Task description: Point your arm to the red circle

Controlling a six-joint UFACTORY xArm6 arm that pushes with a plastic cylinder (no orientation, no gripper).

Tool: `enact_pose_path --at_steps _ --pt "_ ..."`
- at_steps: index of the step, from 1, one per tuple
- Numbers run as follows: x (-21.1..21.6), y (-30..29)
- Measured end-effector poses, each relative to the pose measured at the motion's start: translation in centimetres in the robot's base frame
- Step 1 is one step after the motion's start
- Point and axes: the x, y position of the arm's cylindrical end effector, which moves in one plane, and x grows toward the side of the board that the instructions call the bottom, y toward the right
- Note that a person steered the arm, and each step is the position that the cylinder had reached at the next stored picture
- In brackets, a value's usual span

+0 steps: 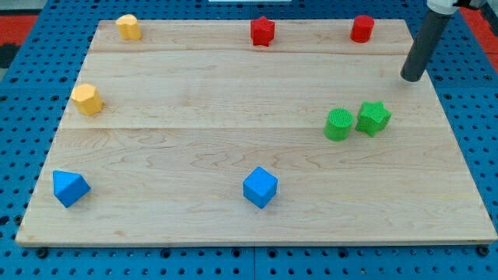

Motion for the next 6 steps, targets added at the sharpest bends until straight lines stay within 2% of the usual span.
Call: enact_pose_path --at_steps 6 --pt "-6.7 -2.5"
